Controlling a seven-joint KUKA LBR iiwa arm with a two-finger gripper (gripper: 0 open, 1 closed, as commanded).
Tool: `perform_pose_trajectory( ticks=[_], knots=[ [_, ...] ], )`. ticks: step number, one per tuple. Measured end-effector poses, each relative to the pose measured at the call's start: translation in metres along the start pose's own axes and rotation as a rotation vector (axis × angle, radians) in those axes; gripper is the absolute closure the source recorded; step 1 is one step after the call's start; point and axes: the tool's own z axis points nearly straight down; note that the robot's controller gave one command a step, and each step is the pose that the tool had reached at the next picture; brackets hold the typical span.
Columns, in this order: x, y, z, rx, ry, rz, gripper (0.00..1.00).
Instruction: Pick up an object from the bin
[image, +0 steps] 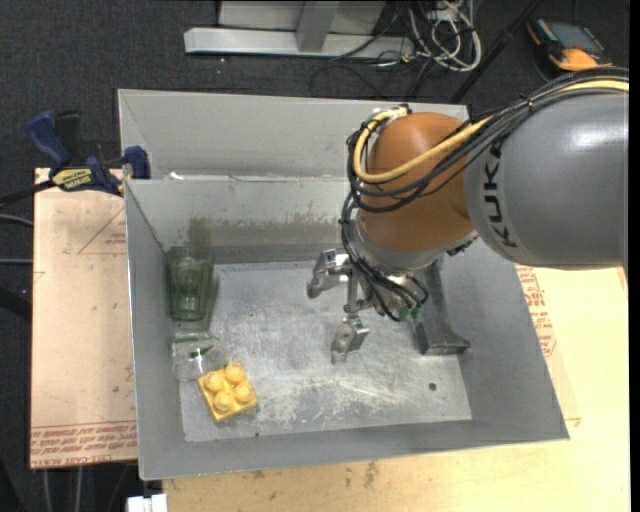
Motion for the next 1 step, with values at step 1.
perform_pose_trajectory(
  ticks=[1],
  knots=[
    [-0.0170, 0.0162, -0.0131, 0.000, -0.011, 0.118, 0.00]
  ],
)
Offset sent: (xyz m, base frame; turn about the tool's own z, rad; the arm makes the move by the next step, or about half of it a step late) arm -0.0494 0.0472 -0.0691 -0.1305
